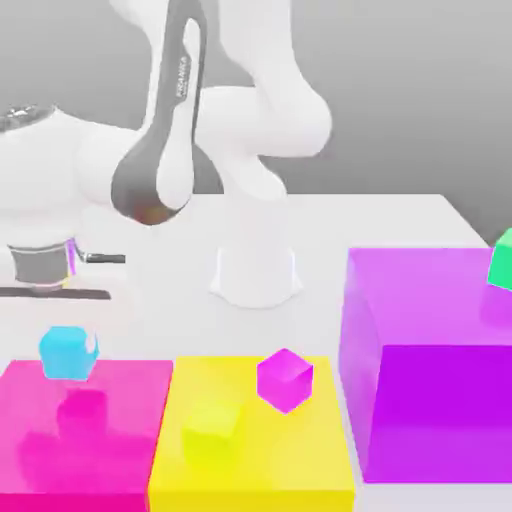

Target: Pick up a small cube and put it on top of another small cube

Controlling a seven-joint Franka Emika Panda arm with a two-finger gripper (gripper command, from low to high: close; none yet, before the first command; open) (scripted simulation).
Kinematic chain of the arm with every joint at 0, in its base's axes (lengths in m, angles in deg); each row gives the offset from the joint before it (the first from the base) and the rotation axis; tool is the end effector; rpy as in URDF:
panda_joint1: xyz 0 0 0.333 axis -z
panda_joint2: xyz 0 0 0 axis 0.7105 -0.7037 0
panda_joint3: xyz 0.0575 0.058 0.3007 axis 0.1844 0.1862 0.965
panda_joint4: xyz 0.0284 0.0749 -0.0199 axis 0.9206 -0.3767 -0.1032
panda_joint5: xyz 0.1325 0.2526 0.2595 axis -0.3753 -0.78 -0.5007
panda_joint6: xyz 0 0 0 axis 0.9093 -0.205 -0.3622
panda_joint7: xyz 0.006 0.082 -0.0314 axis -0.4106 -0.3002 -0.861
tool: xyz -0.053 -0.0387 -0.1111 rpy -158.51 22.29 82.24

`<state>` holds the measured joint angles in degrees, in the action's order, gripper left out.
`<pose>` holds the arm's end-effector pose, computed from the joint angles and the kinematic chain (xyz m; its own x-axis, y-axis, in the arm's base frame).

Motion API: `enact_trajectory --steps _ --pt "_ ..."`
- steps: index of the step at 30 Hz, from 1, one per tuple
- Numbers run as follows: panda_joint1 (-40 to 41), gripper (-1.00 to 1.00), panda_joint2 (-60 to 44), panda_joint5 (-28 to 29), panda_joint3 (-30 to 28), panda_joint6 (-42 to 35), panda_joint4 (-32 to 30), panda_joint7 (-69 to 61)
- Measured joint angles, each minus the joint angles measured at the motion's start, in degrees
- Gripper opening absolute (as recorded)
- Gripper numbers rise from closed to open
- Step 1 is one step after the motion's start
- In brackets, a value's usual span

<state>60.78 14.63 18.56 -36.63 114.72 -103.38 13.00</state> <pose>0.3806 -0.2106 0.2312 0.7075 -0.7067 0.0025 -0.7067 -0.7075 0.0078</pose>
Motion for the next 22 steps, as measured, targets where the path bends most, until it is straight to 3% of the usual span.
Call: enact_trajectory --steps 15,19,20,22 --pt "-16.0 -1.00 4.3 -0.3 6.8 -11.6 7.4 10.3" --pt "-16.5 -1.00 -1.9 -1.5 7.1 -4.3 6.2 10.0" --pt "-16.4 1.00 -3.0 -1.6 7.0 -3.1 6.0 9.9" --pt "-16.4 1.00 -3.0 -1.6 7.0 -3.1 6.0 9.9"
